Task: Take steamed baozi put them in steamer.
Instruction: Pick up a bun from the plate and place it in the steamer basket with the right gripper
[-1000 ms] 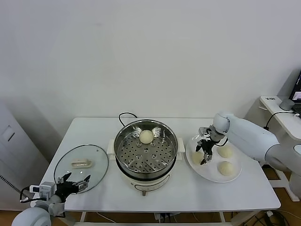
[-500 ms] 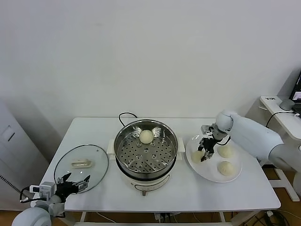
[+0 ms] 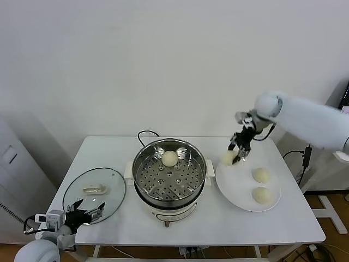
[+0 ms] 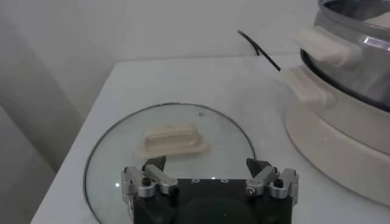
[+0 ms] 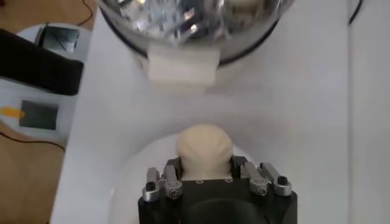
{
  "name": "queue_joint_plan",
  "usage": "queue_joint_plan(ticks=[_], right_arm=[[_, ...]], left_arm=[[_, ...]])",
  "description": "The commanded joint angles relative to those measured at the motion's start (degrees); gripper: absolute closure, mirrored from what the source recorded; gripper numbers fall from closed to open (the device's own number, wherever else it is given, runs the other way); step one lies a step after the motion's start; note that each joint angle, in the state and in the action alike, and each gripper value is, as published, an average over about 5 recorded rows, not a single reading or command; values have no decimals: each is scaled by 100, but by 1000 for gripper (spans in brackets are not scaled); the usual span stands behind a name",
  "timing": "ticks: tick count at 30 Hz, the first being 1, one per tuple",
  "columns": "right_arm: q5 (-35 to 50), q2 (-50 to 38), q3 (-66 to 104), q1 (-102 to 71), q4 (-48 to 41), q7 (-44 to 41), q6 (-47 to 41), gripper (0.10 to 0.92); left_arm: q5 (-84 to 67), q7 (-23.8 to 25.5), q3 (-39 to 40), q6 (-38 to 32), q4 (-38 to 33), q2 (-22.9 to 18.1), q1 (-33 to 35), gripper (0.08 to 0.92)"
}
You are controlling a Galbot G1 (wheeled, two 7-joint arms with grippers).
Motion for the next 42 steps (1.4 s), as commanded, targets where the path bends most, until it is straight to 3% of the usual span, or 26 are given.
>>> queue_joint_plan(ticks=[1,16,28,42], right_arm=[[1872,190,-1113,1669,788,206,-634,533],[2939,1510,-138,704,1288,1883,-1842,533],[2746,2165,48,-143,1265,2927,-2436,533],[2492,2288,131,-821,1057,3405,-2606,533]], left_arm=[[6,-6,9,6,10,8,-8,177],[46,-19,61,7,7,0,-63,177],[42,-11,65,-9,23,-26,-85,177],[37,9,76,-39,87,-48,-88,177]])
